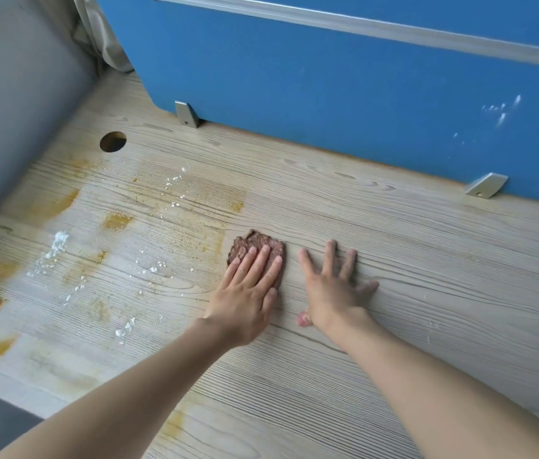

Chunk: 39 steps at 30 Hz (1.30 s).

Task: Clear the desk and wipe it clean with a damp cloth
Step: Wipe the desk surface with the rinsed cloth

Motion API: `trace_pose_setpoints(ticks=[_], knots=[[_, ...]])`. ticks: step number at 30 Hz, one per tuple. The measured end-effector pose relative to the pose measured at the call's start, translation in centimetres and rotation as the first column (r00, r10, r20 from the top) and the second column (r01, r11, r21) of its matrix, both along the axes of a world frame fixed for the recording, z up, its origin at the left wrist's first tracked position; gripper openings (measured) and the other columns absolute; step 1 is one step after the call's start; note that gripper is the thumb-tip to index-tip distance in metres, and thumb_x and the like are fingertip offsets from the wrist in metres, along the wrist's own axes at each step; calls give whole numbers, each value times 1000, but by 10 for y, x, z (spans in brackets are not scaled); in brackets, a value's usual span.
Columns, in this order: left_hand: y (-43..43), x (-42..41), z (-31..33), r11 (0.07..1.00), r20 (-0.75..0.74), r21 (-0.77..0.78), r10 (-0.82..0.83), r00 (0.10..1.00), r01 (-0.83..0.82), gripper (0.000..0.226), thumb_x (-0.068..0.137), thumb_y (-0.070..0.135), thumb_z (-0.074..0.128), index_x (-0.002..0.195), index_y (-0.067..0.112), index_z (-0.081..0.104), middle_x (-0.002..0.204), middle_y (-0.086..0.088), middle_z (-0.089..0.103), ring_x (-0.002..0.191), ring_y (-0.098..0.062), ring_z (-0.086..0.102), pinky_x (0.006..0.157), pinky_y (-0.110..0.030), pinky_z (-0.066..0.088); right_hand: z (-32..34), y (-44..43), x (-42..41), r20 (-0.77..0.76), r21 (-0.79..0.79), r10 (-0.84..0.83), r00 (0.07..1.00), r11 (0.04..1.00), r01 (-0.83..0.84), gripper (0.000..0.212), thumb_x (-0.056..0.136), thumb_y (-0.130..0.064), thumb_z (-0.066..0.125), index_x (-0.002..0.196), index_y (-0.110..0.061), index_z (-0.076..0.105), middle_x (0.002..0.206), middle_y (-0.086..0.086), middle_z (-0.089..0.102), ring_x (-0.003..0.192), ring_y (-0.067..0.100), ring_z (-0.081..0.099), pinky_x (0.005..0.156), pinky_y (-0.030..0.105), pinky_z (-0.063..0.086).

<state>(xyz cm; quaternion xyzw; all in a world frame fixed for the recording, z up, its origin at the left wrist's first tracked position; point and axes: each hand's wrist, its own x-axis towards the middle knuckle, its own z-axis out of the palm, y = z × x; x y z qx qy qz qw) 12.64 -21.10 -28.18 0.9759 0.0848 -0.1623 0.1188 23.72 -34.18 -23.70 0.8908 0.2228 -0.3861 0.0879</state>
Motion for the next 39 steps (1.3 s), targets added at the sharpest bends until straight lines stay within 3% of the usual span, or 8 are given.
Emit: trace_pose_setpoints(ticks=[4,8,15,20,26,31,36,39], knots=[[7,-6,-2,1000,8,30,-5,1000,4,62,91,50,-14,150,37,-27,156,13,-35,145,-10,-32,120,-33,-15,0,-4,-1,26,26,16,1000,1000,-17,127,77,-55,79,154,-40,-21,160,12,-35,147,47,-23,104,81,18],[7,12,-5,987,-19,40,157,987,-156,63,95,45,-1,154,33,-19,162,6,-25,149,-15,-24,120,-33,-15,-1,-13,-16,110,103,80,991,990,-92,112,80,-55,76,157,-36,-3,164,8,-23,150,41,-20,107,78,15],[-2,-35,2,999,-19,37,-4,1000,5,62,93,51,-10,151,37,-24,158,12,-31,147,-12,-28,122,-34,-12,-5,-15,-58,-13,12,39,999,999,-38,133,72,-56,82,154,-36,-21,158,14,-37,146,49,-25,102,83,17],[26,-21,2,983,-44,40,182,982,-180,59,105,43,8,154,30,-20,161,2,-29,147,-17,-28,122,-38,-12,-9,-10,-60,26,5,27,999,1000,-27,131,73,-48,84,154,-39,-18,159,13,-36,147,48,-24,103,82,18],[9,-56,1,999,-17,11,-30,999,30,59,98,51,-4,153,36,-22,160,9,-29,146,-14,-30,123,-39,-12,-10,-8,-61,37,5,9,999,1000,-9,131,71,-50,85,155,-41,-15,158,12,-37,147,47,-23,104,82,19],[18,-38,0,987,-35,3,161,986,-161,59,103,46,8,154,35,-21,161,5,-28,146,-16,-30,122,-39,-14,-9,-10,-60,46,-6,19,999,1000,-18,130,73,-49,84,155,-41,-17,159,12,-36,148,46,-23,105,81,19],[-10,-69,5,1000,-25,-16,12,1000,-12,58,104,48,5,153,35,-22,159,8,-31,146,-14,-32,122,-39,-15,-6,-9,-60,58,0,15,998,1000,-16,127,74,-52,82,155,-41,-15,161,11,-33,149,44,-21,107,79,19],[3,-65,7,998,-47,-25,58,997,-59,57,104,47,6,154,36,-19,160,10,-27,146,-12,-29,122,-36,-14,0,-17,-72,129,58,94,987,993,-102,116,79,-54,77,157,-35,-7,165,7,-23,151,40,-17,109,77,16]])
